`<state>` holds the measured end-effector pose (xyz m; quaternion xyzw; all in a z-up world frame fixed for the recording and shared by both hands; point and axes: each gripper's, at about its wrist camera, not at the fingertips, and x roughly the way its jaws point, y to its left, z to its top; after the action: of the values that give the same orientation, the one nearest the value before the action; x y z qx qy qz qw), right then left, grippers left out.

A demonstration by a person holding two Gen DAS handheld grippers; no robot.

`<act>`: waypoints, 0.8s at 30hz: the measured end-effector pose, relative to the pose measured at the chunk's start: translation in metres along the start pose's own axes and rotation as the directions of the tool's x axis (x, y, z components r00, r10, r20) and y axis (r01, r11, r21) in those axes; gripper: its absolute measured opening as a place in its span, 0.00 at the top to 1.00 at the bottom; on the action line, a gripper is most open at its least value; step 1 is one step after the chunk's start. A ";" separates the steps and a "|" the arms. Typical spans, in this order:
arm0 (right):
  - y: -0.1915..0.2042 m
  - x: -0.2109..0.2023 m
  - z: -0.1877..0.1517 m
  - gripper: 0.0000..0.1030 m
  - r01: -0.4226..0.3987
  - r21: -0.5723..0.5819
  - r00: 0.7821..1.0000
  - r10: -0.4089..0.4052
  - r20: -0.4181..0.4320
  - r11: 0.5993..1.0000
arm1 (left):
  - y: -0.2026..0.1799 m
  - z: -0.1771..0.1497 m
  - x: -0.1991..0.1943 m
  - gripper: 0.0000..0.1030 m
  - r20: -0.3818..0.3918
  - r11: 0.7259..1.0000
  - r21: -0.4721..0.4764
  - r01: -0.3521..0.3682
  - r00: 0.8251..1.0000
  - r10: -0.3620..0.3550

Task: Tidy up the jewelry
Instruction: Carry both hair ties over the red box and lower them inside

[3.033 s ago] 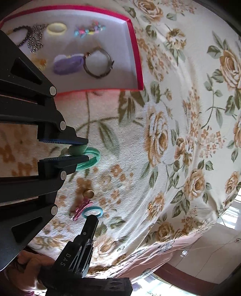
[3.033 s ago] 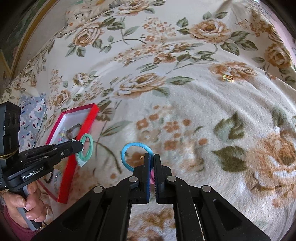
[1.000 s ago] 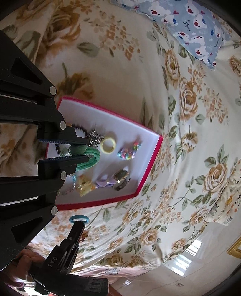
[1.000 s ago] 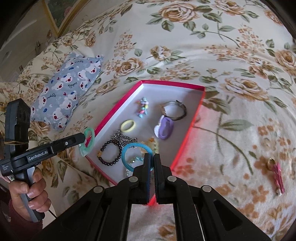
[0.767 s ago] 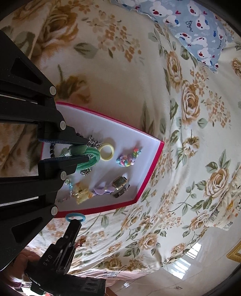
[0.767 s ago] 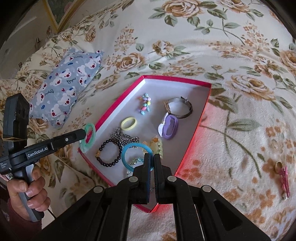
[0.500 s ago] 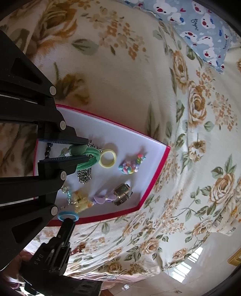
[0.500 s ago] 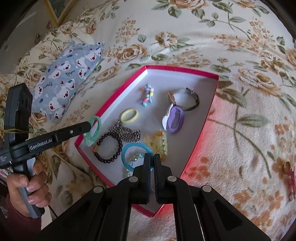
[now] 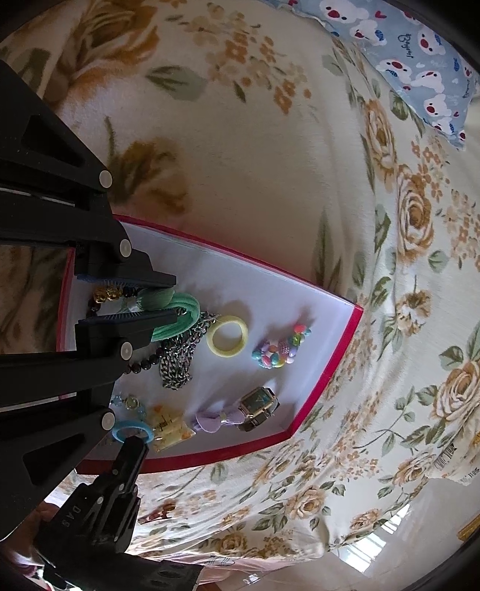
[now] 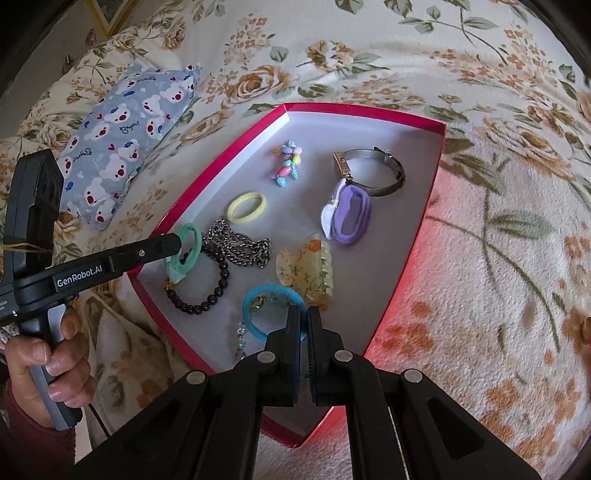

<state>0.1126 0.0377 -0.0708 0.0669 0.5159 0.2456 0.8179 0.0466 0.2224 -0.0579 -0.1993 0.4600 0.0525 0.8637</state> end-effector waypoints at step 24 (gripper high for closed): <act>0.002 0.002 -0.002 0.80 -0.007 0.000 1.000 0.007 -0.009 1.000 | -0.005 -0.006 0.003 0.77 -0.015 1.000 0.010 -0.030 0.999 0.030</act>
<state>0.1114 0.0400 -0.0727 0.0675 0.5192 0.2489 0.8148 0.0450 0.2155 -0.0624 -0.1886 0.4698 0.0618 0.8601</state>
